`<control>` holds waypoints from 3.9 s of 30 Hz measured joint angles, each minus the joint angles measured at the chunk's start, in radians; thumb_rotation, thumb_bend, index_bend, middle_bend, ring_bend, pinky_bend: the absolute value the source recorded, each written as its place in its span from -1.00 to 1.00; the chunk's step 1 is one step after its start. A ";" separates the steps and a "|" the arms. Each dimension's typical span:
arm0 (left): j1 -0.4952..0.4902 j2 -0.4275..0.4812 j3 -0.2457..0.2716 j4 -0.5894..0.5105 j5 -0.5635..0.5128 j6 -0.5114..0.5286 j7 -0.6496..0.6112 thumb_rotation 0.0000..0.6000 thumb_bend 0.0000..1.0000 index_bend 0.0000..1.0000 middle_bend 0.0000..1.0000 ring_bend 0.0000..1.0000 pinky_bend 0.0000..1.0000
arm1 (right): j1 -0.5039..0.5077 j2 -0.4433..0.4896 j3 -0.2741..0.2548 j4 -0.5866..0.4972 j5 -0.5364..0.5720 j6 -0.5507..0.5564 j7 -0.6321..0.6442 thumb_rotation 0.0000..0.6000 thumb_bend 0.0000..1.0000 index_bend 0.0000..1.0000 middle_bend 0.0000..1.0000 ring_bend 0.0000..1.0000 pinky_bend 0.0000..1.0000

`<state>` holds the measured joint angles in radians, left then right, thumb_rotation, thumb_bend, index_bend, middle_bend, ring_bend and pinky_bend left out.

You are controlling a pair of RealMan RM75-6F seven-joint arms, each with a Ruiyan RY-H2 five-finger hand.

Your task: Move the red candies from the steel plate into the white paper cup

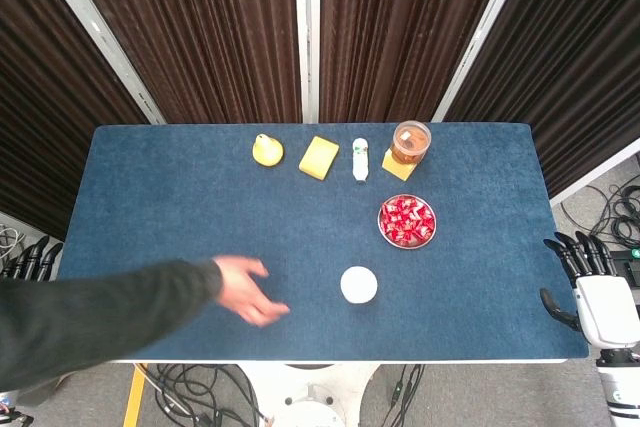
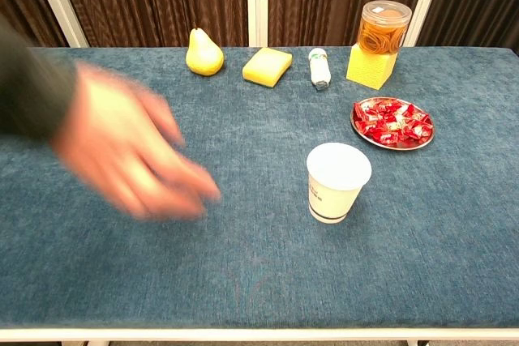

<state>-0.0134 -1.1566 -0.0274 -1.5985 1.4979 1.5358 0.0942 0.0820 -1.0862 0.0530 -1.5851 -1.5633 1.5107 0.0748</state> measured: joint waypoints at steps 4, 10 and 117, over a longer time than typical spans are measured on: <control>0.003 0.001 0.003 -0.002 0.001 0.004 0.002 1.00 -0.67 -0.85 -0.91 -0.84 -0.71 | 0.005 -0.004 0.000 0.001 0.002 -0.012 0.008 1.00 -0.45 -0.71 -0.77 -1.00 -1.00; 0.012 0.004 0.007 -0.010 0.009 0.020 0.006 1.00 -0.67 -0.85 -0.91 -0.84 -0.71 | 0.052 -0.018 0.024 -0.003 0.023 -0.073 -0.021 1.00 -0.45 -0.61 -0.74 -1.00 -1.00; 0.076 0.021 0.010 0.013 0.001 0.065 -0.056 1.00 -0.67 -0.85 -0.91 -0.84 -0.71 | 0.558 -0.305 0.036 0.167 0.205 -0.561 -0.099 1.00 -0.31 -0.35 -0.74 -1.00 -1.00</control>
<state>0.0623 -1.1358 -0.0176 -1.5860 1.4987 1.6008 0.0385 0.6400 -1.3915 0.0891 -1.4181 -1.3583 0.9502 -0.0238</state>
